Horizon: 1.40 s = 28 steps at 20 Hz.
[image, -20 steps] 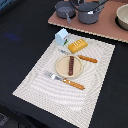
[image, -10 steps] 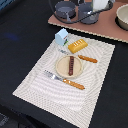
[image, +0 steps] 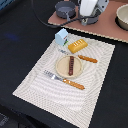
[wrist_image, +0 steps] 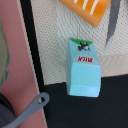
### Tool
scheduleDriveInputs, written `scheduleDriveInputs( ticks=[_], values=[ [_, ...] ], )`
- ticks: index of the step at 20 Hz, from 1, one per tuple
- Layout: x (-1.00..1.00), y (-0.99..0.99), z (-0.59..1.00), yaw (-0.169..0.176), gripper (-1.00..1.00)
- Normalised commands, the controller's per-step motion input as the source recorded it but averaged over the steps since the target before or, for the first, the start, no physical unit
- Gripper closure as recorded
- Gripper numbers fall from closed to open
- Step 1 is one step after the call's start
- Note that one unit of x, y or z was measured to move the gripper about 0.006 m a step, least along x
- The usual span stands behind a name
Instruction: Interact with the objects in diverse but meaningful ways.
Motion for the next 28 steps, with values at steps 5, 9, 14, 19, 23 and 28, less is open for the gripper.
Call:
scheduleDriveInputs(
  ticks=[5,9,14,19,23,28],
  values=[
    [-0.86,-0.24,-0.30,-0.113,-1.00],
    [-0.84,-0.22,-0.28,-0.104,-1.00],
    [-0.66,-0.05,-0.18,0.048,-1.00],
    [-0.85,0.00,-0.18,0.134,-1.00],
    [-0.93,0.00,-0.22,0.095,-1.00],
    [-0.44,-0.17,-0.08,0.026,-1.00]
  ],
)
